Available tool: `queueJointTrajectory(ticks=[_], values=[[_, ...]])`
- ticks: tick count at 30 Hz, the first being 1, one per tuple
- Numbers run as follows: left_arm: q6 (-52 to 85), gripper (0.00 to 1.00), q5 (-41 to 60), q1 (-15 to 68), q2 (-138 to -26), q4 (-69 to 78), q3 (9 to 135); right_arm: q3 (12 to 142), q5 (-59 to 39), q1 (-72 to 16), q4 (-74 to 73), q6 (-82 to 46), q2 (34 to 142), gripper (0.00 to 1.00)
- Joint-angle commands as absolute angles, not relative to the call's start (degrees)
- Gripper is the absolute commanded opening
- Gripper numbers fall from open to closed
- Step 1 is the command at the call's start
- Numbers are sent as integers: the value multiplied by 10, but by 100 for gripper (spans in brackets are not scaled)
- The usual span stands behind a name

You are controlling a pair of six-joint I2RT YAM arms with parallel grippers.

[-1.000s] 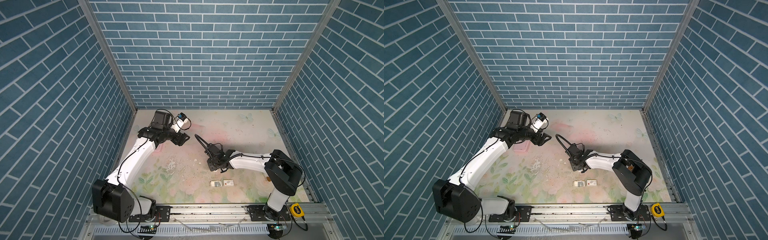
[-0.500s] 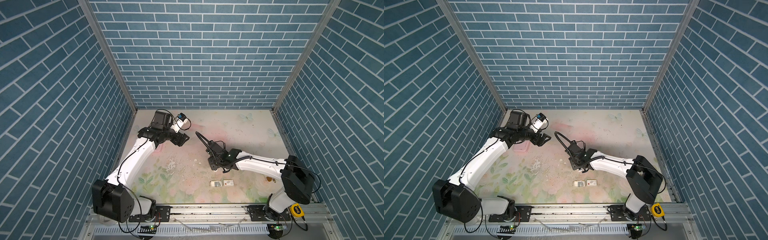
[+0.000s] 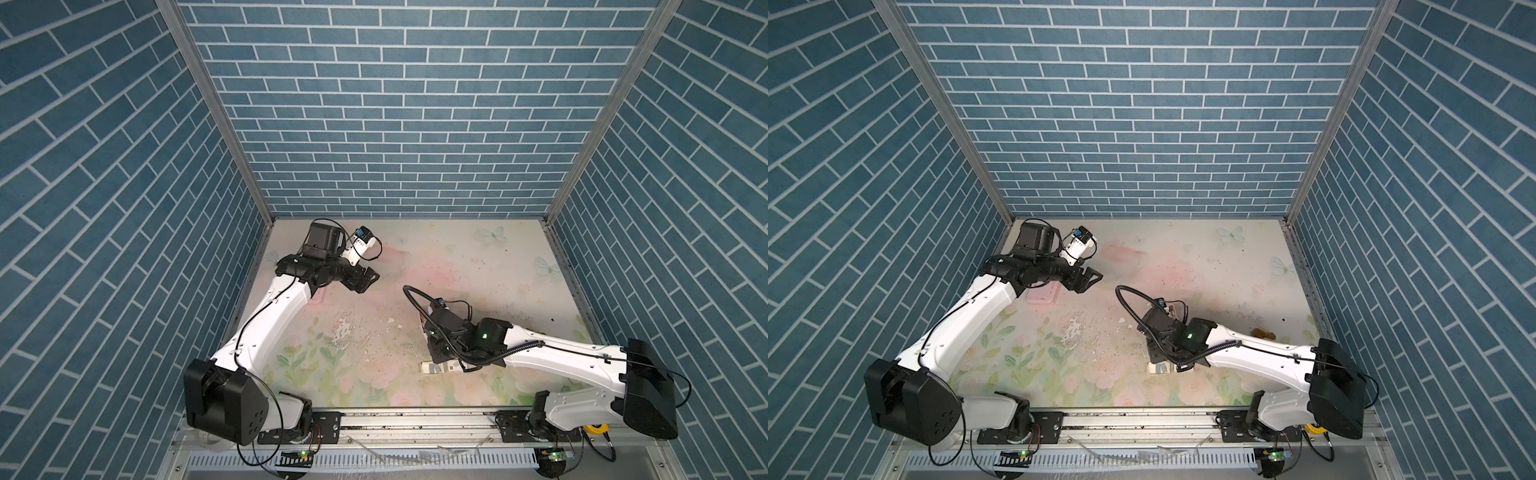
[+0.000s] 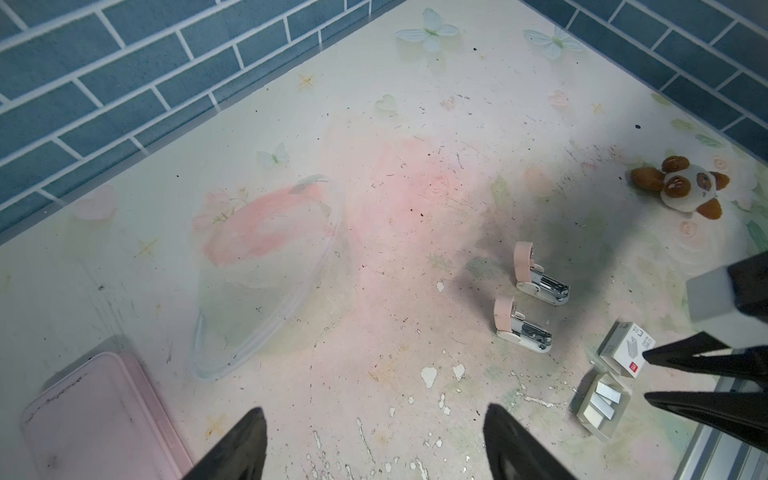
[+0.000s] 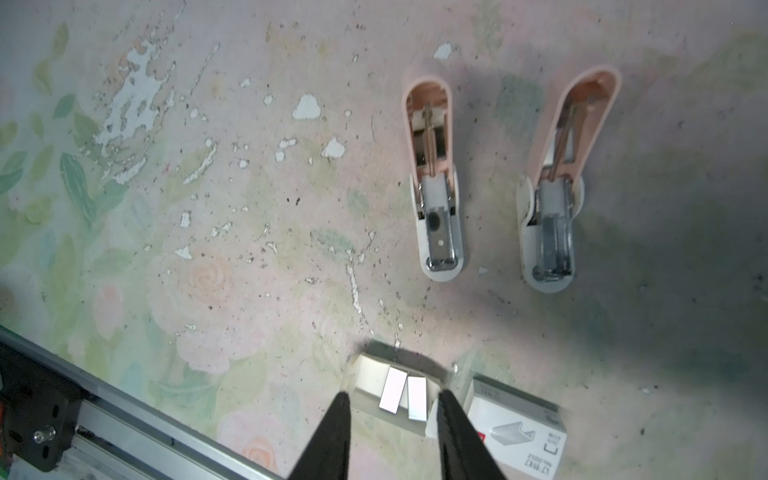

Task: Load the staples into the stapler
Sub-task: 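Move the right gripper over the tray of staple strips while the left gripper withdraws, then lower the right gripper into the tray and pinch a staple strip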

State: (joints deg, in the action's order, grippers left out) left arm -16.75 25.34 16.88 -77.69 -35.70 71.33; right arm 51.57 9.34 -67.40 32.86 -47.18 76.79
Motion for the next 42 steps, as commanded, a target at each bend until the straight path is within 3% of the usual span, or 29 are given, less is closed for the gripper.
queueJointTrajectory(ticks=[1, 18, 42], values=[[-162, 83, 268, 167, -777, -346, 715, 516, 96, -697, 346, -554, 787, 36], [-153, 83, 293, 168, -794, -339, 713, 489, 107, -726, 312, -650, 850, 28], [-147, 83, 299, 168, -805, -337, 714, 479, 87, -721, 288, -659, 896, 26]])
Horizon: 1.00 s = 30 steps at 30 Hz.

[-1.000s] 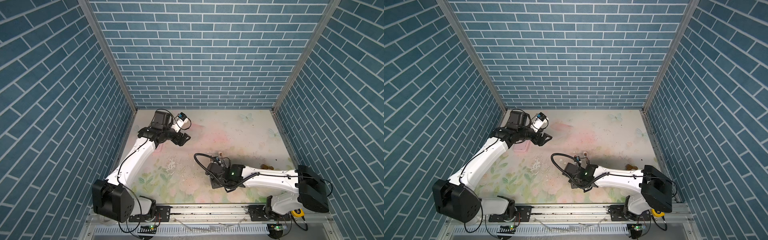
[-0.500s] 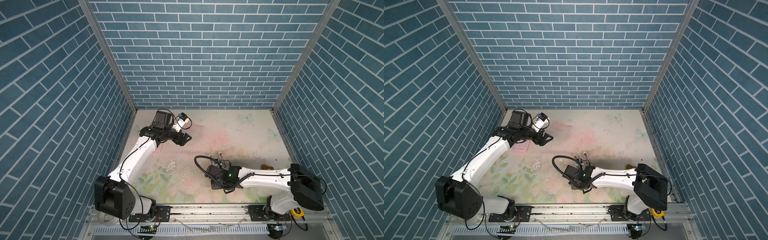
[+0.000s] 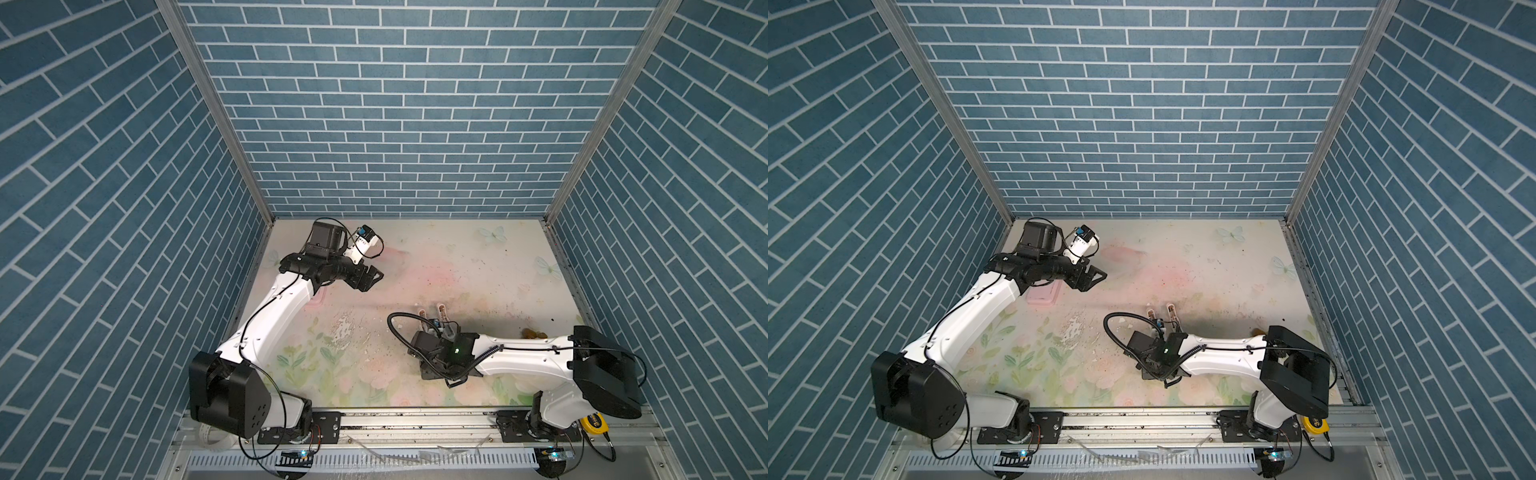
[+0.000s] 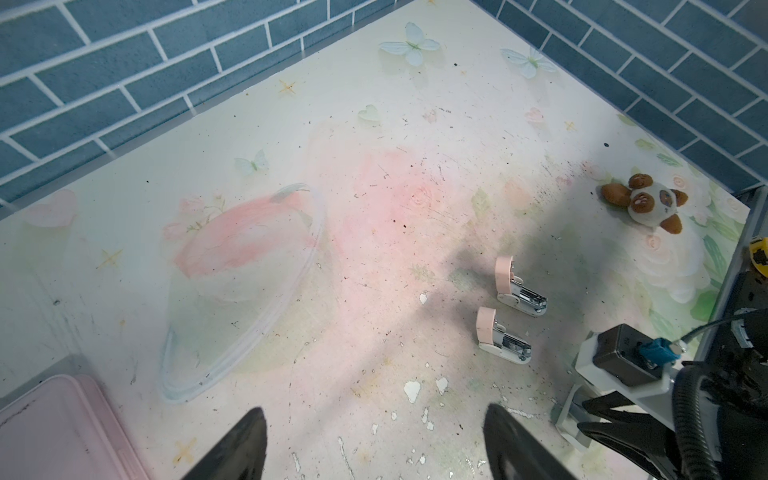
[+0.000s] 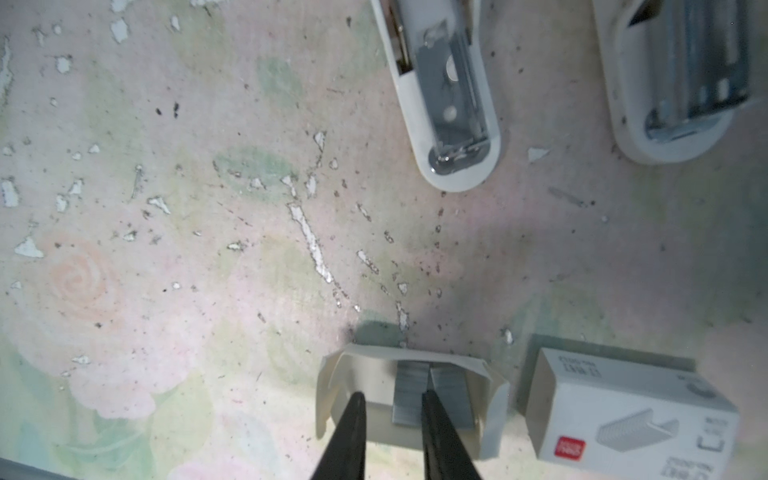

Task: Load the staples into the stapler
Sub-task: 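Lower the right gripper into the tray and pinch a staple strip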

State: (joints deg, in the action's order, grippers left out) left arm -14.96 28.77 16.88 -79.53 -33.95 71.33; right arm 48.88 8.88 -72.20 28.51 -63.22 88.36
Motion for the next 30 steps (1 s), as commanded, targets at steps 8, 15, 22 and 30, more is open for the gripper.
queueJointTrajectory(ticks=[8, 15, 22, 30], values=[[-144, 83, 300, 168, -806, -336, 714, 474, 83, -720, 277, -663, 905, 25], [-142, 83, 302, 168, -809, -334, 714, 476, 84, -720, 281, -662, 905, 25], [-142, 84, 301, 168, -809, -334, 714, 474, 80, -720, 275, -664, 913, 25], [-143, 84, 300, 168, -806, -334, 712, 473, 78, -721, 273, -666, 919, 25]])
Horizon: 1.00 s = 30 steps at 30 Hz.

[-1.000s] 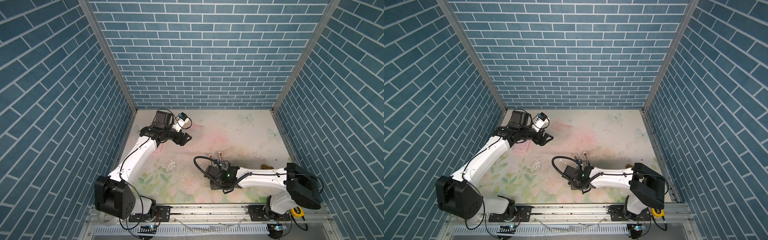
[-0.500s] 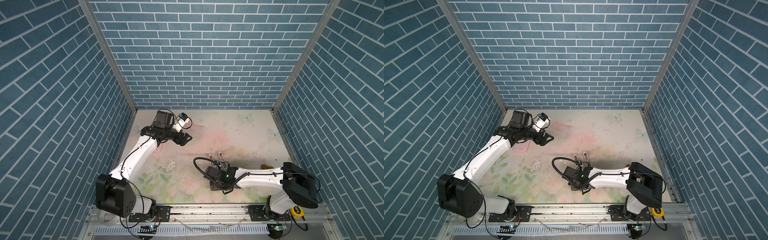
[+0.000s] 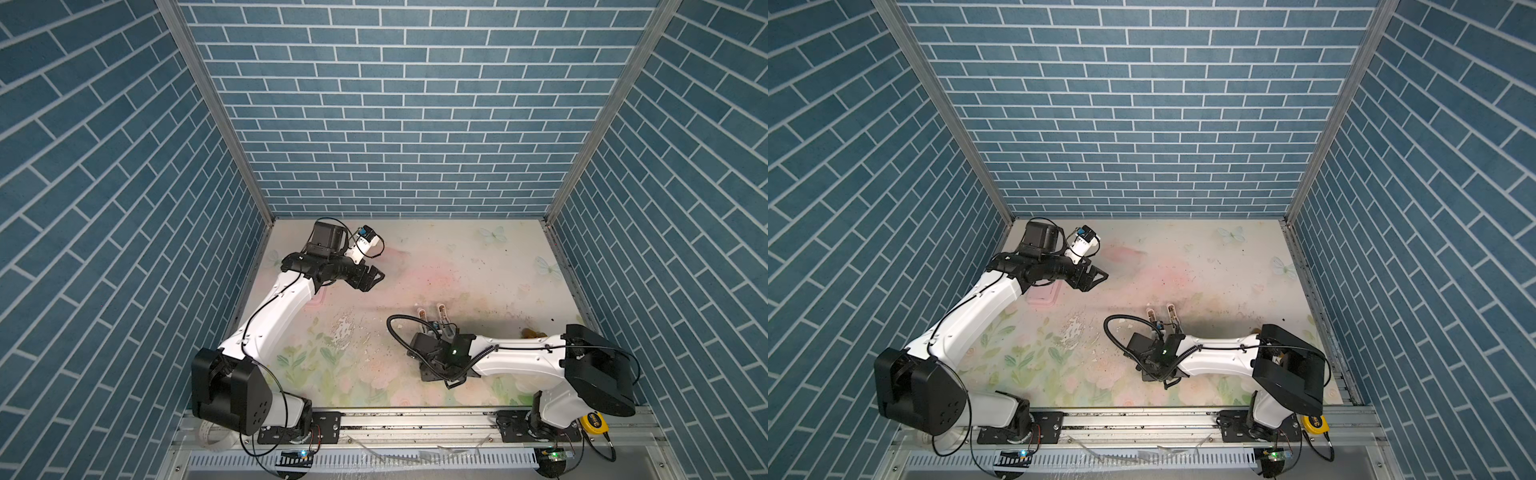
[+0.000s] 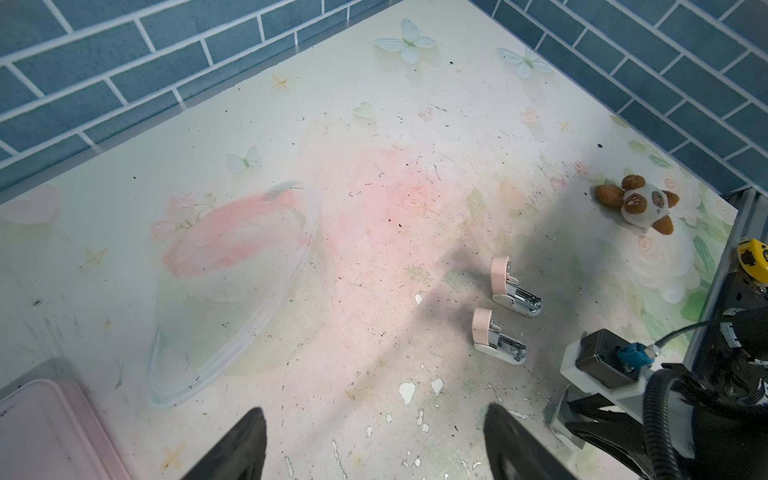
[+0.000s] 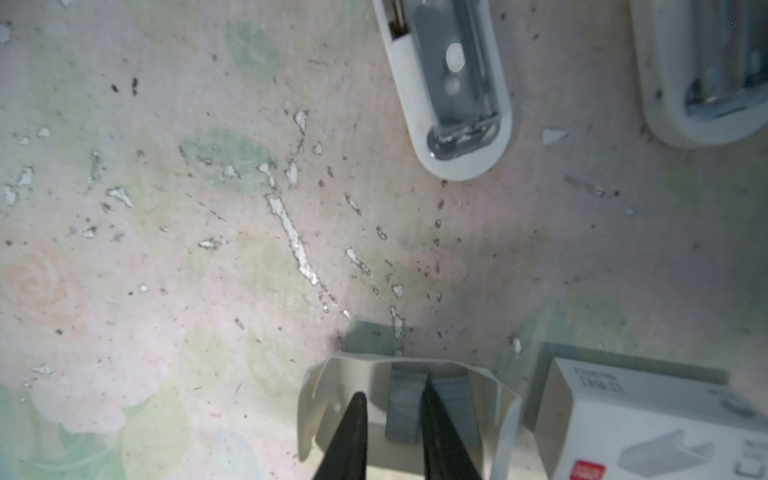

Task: Load the staples into the stapler
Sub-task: 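Lower the right gripper into the tray and pinch a staple strip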

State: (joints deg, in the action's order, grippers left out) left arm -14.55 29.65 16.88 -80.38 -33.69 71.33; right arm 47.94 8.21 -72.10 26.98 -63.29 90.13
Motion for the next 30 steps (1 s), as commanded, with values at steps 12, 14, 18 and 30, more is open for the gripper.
queueJointTrajectory(ticks=[12, 14, 18, 30], values=[[-141, 84, 300, 168, -805, -334, 712, 477, 77, -721, 277, -676, 929, 25], [-141, 84, 300, 168, -805, -333, 711, 478, 78, -720, 279, -676, 930, 25], [-140, 84, 299, 168, -804, -332, 710, 482, 77, -720, 284, -677, 933, 26], [-139, 84, 300, 168, -802, -331, 707, 483, 77, -720, 273, -677, 929, 19]])
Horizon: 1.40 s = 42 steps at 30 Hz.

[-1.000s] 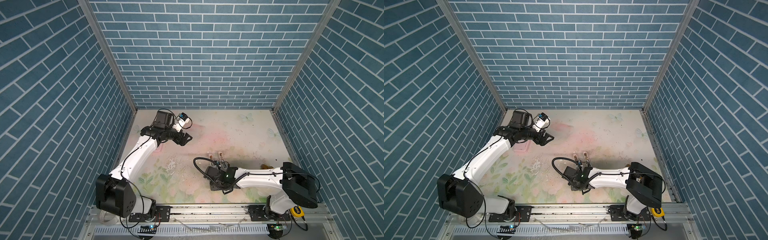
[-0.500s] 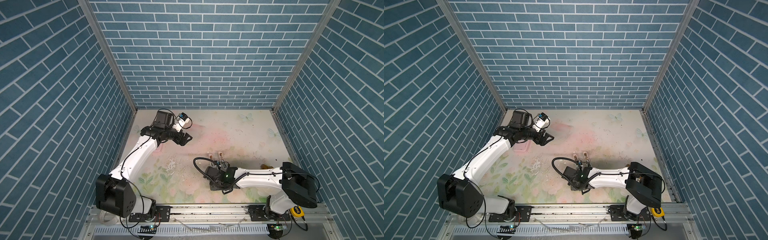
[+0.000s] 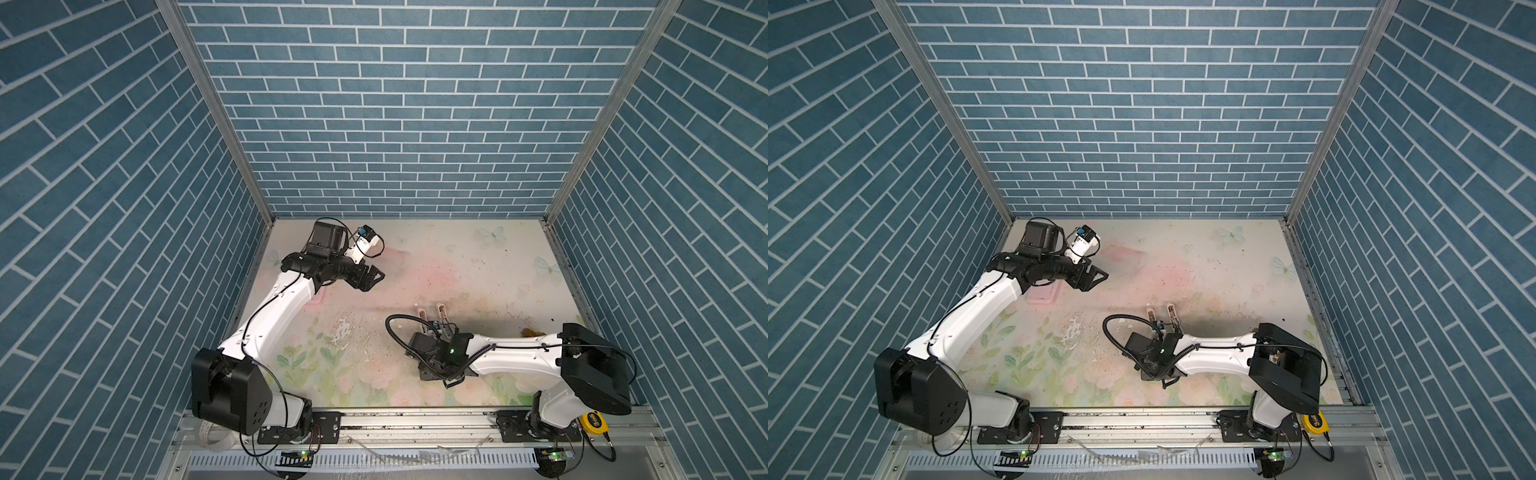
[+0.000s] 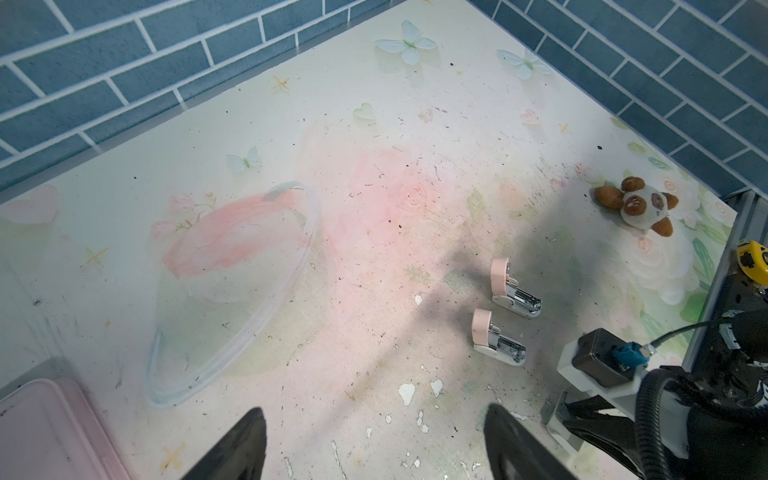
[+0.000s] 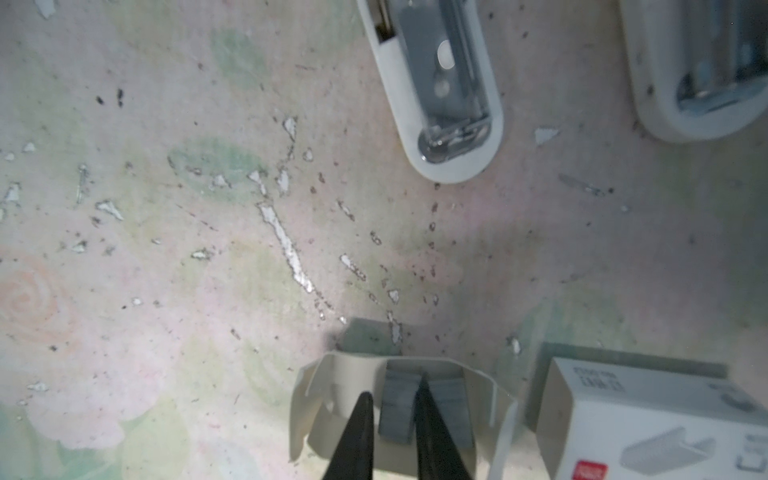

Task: Load the staples into the stapler

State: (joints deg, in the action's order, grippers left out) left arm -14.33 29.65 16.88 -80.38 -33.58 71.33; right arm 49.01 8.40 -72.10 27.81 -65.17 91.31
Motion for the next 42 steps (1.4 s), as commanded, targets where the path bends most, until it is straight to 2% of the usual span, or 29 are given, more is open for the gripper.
queueJointTrajectory(ticks=[1, 2, 3, 6, 14, 42], values=[[-140, 84, 299, 168, -802, -330, 707, 483, 76, -720, 274, -676, 927, 16], [-139, 84, 299, 168, -802, -331, 707, 483, 76, -720, 273, -674, 926, 10], [-139, 84, 299, 168, -801, -331, 705, 483, 75, -720, 272, -672, 926, 8], [-139, 84, 299, 168, -801, -330, 706, 483, 75, -721, 278, -675, 927, 14], [-140, 84, 300, 167, -798, -330, 705, 486, 76, -720, 279, -675, 929, 18], [-140, 84, 296, 167, -799, -326, 702, 512, 89, -720, 299, -656, 943, 23]])
